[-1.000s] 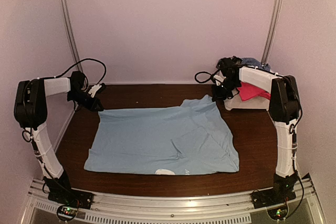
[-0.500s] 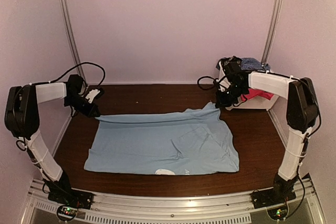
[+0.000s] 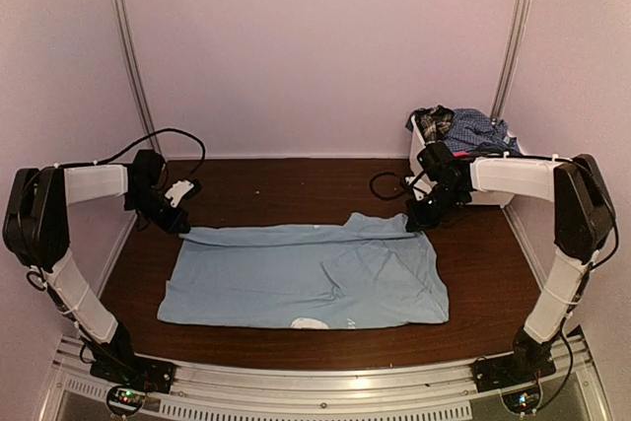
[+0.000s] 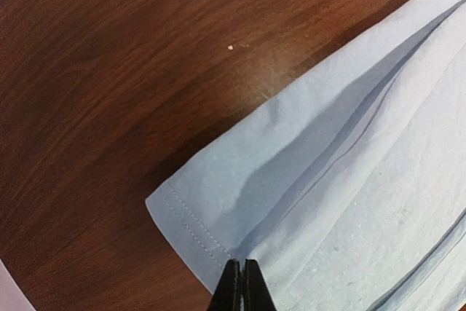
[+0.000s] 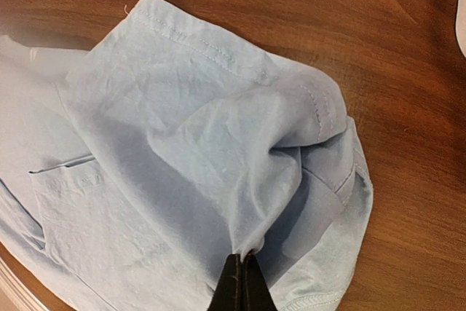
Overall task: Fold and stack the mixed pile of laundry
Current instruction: Fold the 1/3-folded T-shirt at the center of the board.
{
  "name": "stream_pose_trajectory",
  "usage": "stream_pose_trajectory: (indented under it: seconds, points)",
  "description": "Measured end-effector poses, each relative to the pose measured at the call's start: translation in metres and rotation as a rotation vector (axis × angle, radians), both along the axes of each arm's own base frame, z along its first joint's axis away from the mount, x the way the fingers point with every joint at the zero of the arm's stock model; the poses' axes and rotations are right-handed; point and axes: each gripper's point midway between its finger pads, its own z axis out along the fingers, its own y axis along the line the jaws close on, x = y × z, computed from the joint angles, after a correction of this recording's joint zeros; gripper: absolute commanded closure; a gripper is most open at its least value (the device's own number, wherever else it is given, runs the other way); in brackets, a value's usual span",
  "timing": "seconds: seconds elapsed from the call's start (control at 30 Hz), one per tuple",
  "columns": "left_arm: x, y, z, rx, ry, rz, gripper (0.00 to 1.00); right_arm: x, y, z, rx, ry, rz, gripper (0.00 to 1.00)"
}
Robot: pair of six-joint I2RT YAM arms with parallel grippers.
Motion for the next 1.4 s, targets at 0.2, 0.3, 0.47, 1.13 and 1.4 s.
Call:
stream_pose_trajectory:
  seconds: [0.2,0.3,0.47,1.13,1.4]
  points:
    - [-0.009,0.001,-0.011,0.036,0.028,0.002,1.0,-0.003,-0.001,-0.003,-0.003,0.007,0.0,1.0]
    - [-0.008,0.003,-0.009,0.047,0.016,0.007,1.0,-0.003,-0.001,0.001,-0.002,0.001,0.0,1.0]
    - [-0.004,0.005,0.001,0.051,-0.019,0.018,1.0,-0.003,-0.002,0.021,0.013,-0.043,-0.003,1.0]
    - [-0.009,0.007,-0.012,0.067,0.012,0.022,1.0,-0.037,-0.007,-0.009,0.009,0.024,-0.005,1.0]
    - [0.003,0.009,-0.001,0.079,-0.018,0.026,1.0,-0.029,-0.001,0.007,0.028,0.0,-0.011,1.0]
